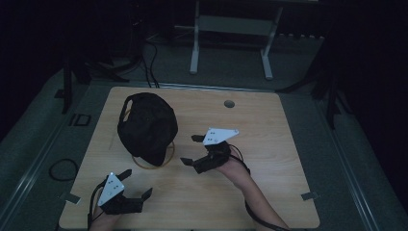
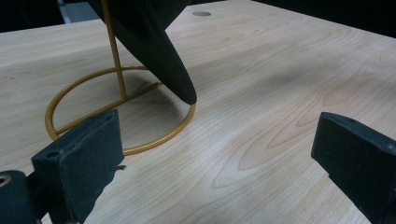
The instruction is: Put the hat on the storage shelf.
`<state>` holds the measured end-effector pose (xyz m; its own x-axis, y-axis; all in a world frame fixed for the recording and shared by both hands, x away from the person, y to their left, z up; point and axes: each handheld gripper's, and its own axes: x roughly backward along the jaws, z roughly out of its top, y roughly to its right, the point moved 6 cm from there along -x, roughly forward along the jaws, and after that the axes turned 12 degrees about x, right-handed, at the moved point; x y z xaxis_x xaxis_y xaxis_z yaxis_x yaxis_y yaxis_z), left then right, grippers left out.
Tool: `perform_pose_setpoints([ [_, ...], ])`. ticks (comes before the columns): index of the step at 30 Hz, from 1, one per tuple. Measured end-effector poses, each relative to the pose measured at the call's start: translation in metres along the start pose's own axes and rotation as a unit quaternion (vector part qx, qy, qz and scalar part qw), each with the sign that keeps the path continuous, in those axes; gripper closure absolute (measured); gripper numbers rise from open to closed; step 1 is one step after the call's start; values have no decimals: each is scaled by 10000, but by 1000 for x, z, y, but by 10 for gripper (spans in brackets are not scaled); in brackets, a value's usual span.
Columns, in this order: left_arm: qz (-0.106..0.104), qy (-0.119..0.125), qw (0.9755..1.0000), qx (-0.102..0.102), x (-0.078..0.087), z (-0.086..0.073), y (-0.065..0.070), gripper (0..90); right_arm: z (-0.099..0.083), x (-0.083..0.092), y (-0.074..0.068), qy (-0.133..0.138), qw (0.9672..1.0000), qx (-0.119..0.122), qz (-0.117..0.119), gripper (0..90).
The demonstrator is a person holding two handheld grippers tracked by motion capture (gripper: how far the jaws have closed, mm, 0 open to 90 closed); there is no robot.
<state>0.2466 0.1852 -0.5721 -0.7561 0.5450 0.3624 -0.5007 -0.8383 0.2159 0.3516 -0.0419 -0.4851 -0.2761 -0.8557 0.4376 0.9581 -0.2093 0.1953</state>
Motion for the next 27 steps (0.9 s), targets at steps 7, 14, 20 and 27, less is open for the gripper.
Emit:
perform_pose_setpoints([
  [7,-55,23,10000,-30,0,0,1,26,-20,0,-10,-76,9999,10,93,140],
  [14,-56,-2,10000,-50,0,-1,0,26,-45,2,-14,-94,9999,-103,41,143],
  [20,-65,-40,10000,-54,-2,-3,1,26,-67,9,-14,-172,9995,-275,-7,142],
  [27,-57,-75,9999,-51,-2,-3,0,26,-88,20,-17,-318,9990,-299,-111,142],
])
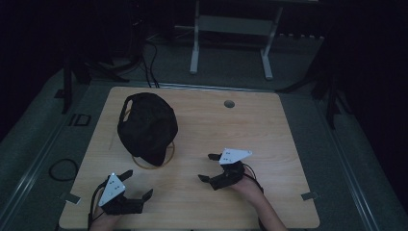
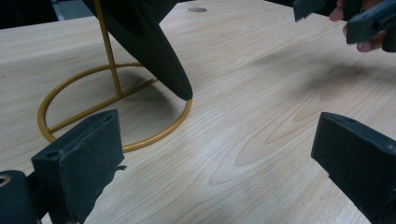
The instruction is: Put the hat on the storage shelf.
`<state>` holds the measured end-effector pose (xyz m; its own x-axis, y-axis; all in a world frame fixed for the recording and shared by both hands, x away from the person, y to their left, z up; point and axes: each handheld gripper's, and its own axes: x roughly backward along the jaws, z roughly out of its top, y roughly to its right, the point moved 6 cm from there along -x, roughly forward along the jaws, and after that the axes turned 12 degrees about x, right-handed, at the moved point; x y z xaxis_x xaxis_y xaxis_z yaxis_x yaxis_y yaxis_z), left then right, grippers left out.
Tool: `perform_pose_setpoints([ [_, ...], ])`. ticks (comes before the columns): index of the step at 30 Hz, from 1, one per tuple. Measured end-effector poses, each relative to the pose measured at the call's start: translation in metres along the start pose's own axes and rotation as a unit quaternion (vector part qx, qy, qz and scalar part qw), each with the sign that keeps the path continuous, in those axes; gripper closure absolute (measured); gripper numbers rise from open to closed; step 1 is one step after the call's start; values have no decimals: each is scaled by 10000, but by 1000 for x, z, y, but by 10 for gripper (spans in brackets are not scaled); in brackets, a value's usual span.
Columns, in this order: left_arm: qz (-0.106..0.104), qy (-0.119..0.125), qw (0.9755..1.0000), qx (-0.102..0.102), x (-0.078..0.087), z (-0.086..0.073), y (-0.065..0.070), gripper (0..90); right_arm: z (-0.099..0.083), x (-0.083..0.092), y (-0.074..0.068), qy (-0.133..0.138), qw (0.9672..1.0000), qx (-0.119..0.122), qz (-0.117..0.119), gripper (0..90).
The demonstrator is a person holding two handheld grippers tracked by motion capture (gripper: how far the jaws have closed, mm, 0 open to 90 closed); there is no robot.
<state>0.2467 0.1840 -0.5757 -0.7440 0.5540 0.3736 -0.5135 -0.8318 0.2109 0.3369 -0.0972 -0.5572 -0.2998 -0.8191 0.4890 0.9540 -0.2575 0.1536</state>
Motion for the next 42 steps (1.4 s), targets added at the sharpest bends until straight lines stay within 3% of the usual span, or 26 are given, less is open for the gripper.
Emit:
perform_pose_setpoints([
  [7,-204,-254,9994,-119,-5,-6,6,25,-19,14,-3,-57,9999,-114,-87,146],
  [14,-184,-206,9996,-60,-4,-5,5,25,-36,33,-2,-178,9994,-84,-272,145],
  [29,-177,-208,9996,-1,-4,-5,3,26,-71,74,0,-293,9976,-348,-525,143],
  [42,-177,-197,9996,15,-4,-5,3,26,-91,106,13,-309,9931,-560,-983,143],
])
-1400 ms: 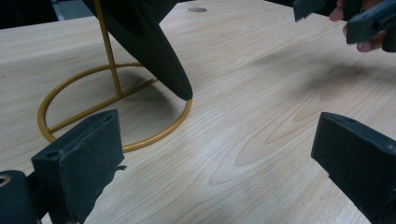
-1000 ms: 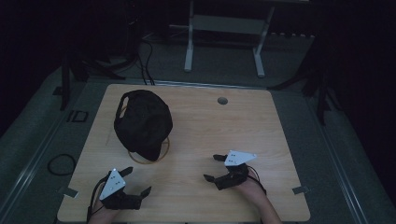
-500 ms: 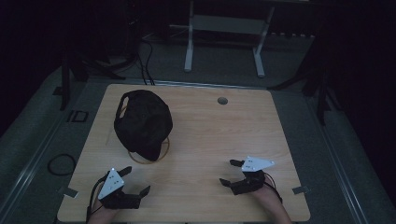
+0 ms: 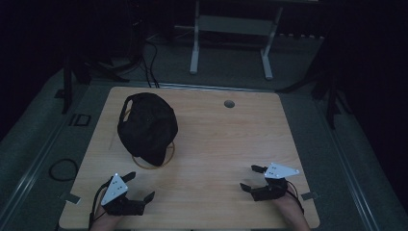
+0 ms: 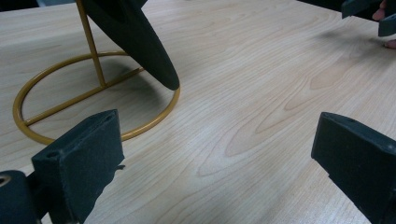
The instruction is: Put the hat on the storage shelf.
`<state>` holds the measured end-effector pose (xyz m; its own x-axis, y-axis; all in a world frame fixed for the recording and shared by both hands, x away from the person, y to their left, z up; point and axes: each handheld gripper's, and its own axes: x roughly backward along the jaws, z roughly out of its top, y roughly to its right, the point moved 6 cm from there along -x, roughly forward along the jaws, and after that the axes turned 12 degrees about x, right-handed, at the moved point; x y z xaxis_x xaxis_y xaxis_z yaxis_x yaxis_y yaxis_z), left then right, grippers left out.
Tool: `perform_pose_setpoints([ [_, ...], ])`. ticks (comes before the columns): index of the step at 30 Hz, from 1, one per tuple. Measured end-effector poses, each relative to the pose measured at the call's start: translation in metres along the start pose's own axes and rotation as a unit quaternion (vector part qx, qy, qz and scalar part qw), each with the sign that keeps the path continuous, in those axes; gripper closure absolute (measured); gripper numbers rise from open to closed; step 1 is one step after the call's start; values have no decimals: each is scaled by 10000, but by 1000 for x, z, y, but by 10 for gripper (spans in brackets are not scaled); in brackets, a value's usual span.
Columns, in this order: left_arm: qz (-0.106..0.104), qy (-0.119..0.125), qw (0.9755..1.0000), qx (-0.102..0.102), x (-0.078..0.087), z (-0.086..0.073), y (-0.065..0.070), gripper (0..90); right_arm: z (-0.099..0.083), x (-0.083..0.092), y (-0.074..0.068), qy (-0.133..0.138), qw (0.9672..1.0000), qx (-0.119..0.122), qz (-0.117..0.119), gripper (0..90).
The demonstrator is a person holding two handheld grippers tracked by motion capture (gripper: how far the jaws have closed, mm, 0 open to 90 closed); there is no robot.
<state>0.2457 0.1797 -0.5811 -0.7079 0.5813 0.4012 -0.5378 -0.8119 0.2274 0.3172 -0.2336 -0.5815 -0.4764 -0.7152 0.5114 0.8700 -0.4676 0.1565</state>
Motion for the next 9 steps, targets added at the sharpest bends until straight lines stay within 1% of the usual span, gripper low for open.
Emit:
perform_pose_setpoints([
  [2,3,-2,10000,-8,0,0,0,26,-3,2,4,-39,9999,-39,-84,143],
  [5,5,-25,10000,-32,0,-1,0,25,-6,4,7,12,9999,-126,-107,144],
  [9,-9,1,10000,-9,-1,0,0,26,-6,5,9,85,9998,-159,-124,144],
])
